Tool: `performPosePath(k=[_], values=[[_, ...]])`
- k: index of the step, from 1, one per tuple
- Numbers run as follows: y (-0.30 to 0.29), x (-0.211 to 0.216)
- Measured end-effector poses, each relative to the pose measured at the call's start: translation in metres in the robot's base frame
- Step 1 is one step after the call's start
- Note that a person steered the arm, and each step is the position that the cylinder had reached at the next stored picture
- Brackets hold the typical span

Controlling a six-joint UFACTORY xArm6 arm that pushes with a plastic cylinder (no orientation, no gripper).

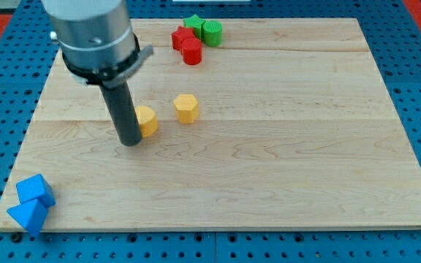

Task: Slide the blue triangle towards the center right

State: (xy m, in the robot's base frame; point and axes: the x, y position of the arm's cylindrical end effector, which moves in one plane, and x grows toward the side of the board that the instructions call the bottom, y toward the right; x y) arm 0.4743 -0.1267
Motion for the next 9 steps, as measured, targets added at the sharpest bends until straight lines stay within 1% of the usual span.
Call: performPosePath(k=[1, 2, 3, 4, 5, 6, 7, 8, 9], values=[[0.043, -0.009], [0.049, 0.014], [0.054, 0.120], [0.033, 0.143], [0.026, 0.145], [-0.039, 0.144], [-0.020, 0.142], [0.009, 0.060], [-0.116, 0.015]])
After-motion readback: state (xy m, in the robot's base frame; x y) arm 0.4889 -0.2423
